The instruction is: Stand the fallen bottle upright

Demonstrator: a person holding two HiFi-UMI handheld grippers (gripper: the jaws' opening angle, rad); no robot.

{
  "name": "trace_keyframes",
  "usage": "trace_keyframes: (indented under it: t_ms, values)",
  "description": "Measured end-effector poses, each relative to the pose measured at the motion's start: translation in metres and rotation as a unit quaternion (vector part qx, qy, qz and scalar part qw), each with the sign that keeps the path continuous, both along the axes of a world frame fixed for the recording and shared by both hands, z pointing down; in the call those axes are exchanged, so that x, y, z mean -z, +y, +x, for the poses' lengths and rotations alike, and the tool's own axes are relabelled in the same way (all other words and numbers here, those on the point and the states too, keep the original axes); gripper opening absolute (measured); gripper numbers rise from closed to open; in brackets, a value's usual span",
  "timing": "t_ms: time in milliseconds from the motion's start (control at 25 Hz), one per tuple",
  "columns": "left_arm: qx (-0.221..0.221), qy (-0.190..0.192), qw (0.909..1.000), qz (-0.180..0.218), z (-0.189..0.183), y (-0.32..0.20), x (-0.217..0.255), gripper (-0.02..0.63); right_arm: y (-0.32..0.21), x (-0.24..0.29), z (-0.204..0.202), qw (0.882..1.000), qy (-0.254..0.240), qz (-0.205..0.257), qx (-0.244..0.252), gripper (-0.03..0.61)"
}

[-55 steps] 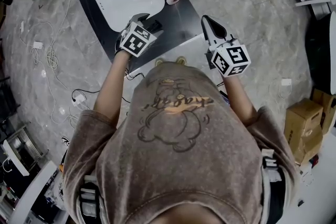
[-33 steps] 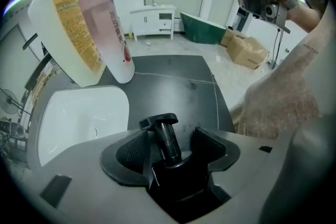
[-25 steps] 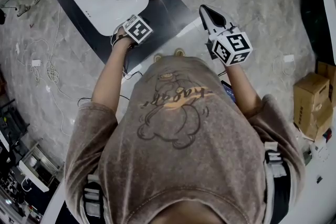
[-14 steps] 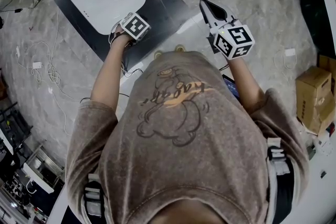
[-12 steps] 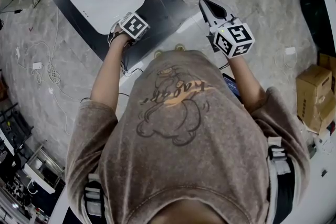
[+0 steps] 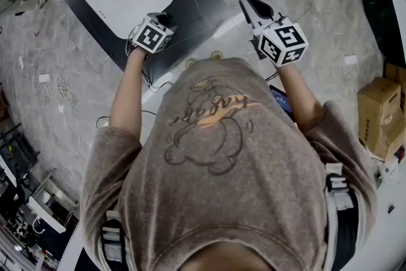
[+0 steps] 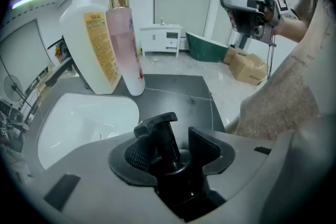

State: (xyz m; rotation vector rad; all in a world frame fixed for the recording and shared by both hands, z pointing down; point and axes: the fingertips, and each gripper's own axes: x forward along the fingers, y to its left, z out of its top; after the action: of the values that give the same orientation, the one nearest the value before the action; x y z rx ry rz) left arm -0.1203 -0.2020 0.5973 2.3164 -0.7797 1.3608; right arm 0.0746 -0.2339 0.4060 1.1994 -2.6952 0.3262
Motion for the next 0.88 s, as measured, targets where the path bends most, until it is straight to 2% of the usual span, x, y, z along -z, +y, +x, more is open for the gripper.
trace_keyframes:
  t_ms: [400,680,760,800,880]
  values:
    - [0.007,0.063,0.994,0.089,0.002,0.002,0.033,0.207,0.002,0.002,-0.007,1.0,0.001,0.001,0.011,-0.002]
    - [0.016,0.072,0.9895,0.124,-0.001,-0.001,0.044,0.196,0.004,0.0,-0.009,1.0,0.002,0.001,0.012,-0.002]
    - [0.029,0.087,0.9871,0.131,-0.001,-0.003,0.049,0.18,0.005,0.0,-0.011,1.0,0.002,0.001,0.012,-0.002]
    - [0.036,0.094,0.9857,0.135,-0.001,-0.004,0.052,0.132,0.005,0.0,-0.011,1.0,0.002,0.001,0.012,-0.002]
    - [0.039,0.095,0.9847,0.141,-0.001,-0.006,0.055,0.109,0.006,0.002,-0.01,1.0,0.002,0.002,0.01,-0.002]
